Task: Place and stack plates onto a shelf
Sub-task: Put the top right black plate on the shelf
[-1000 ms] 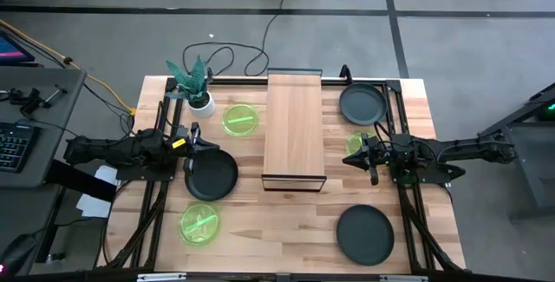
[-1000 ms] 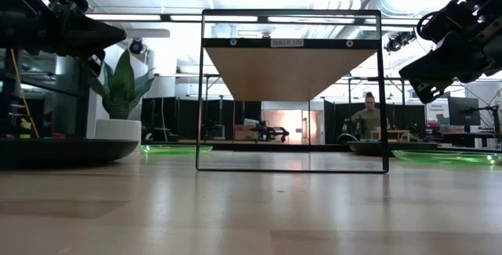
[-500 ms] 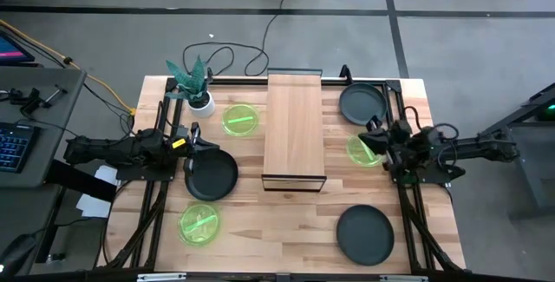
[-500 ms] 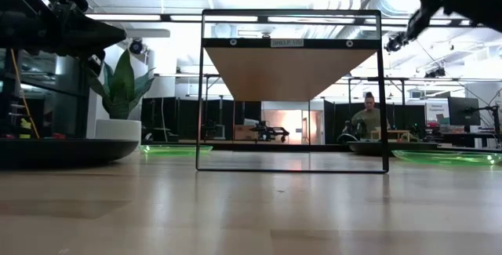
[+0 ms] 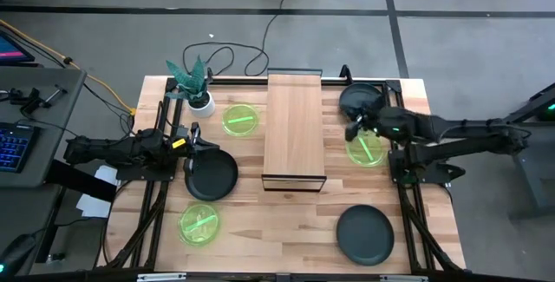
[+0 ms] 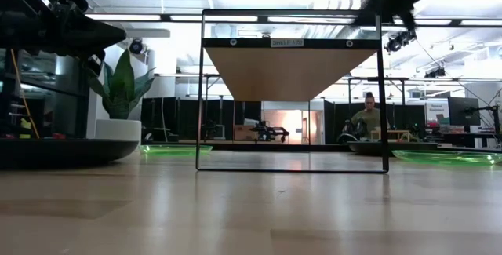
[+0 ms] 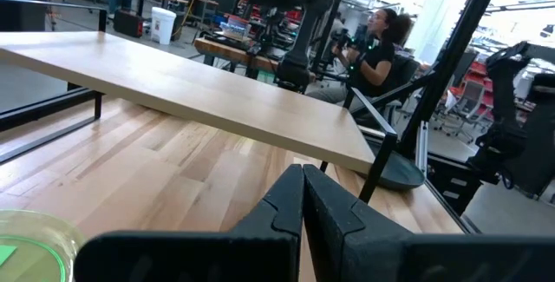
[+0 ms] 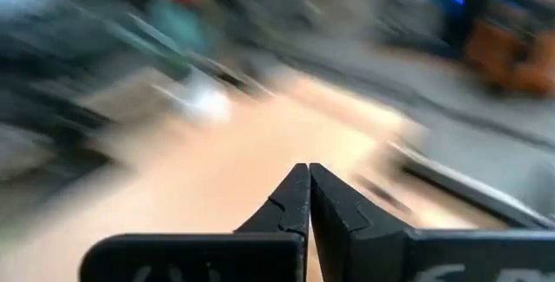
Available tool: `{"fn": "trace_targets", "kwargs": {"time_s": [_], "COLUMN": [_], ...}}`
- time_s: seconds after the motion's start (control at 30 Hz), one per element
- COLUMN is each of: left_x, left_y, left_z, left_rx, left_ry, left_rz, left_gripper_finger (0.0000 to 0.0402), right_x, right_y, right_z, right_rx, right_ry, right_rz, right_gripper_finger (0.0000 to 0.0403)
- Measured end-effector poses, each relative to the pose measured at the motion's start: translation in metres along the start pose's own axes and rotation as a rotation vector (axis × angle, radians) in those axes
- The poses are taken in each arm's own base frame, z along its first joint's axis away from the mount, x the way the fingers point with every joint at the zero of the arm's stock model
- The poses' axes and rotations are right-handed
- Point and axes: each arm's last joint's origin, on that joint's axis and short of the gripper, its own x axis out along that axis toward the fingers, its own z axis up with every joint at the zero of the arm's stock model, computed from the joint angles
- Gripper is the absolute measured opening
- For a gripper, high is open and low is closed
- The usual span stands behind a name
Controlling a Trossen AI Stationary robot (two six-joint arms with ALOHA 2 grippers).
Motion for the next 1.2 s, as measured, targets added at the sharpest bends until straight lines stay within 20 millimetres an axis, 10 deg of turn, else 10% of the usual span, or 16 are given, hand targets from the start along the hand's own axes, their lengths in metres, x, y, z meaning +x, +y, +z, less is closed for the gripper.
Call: {"fn": "trace_targets", "kwargs": {"time_s": [0.27, 0.57, 1.2], "left_x": [0.0, 0.0, 0.0], "left_y": [0.0, 0.0, 0.0], "left_z": [0.0, 0.0, 0.0], "left_rx": [0.0, 0.0, 0.0], "left_ry": [0.0, 0.0, 0.0], "left_rz": [0.0, 0.0, 0.0], "left_gripper_finger": [0.0001, 0.0001, 0.0001], "right_x": [0.027, 0.068, 0.118], "right_y": [-0.021, -0.05, -0.078], "right_z": [-0.03, -0.083, -0.11], "right_rx": [0.031, 0.105, 0.107], "right_ry": [0.408, 0.539, 0.617], "right_rz": [-0.34, -0.343, -0.364], "right_gripper_finger": [0.0079, 0.0172, 0.0167]}}
